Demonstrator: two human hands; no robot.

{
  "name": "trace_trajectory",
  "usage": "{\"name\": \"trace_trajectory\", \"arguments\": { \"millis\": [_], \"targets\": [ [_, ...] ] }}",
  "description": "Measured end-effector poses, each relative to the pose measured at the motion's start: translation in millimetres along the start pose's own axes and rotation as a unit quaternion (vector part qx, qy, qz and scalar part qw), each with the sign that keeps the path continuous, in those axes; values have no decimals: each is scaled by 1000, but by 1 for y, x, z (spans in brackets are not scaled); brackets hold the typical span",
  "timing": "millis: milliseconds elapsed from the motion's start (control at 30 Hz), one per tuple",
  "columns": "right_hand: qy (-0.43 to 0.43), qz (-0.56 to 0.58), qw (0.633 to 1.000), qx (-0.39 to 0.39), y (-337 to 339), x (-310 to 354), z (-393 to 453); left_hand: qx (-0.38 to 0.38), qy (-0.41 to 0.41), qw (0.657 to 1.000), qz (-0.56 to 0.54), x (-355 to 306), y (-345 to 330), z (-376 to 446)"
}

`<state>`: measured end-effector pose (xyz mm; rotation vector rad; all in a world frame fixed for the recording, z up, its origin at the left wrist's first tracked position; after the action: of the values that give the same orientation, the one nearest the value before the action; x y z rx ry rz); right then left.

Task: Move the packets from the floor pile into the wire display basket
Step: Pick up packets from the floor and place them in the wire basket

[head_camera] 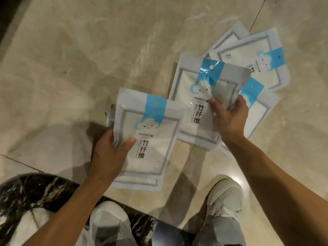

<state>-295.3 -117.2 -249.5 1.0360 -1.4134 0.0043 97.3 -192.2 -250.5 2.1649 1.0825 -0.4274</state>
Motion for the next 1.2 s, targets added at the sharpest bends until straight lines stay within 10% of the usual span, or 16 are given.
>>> {"name": "trace_trajectory", "arguments": {
  "millis": [533, 1200],
  "targets": [
    [-88, 212, 966, 122, 129, 221, 17, 15, 17, 986, -163, -206, 125, -100],
    [-40, 314, 915, 250, 356, 741, -152, -69, -70, 949, -298, -465, 459, -491]
  ]
}}
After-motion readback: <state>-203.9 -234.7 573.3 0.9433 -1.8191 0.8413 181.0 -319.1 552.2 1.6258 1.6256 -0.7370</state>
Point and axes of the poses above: each hand's wrist, its own z-axis towards the middle knuckle, its own y-axis out of the back of the hand, x = y × z, the point moved 10 cm from there along z, towards the middle knuckle, and after that the axes turned 10 degrees about y, right-handed, at the moved point
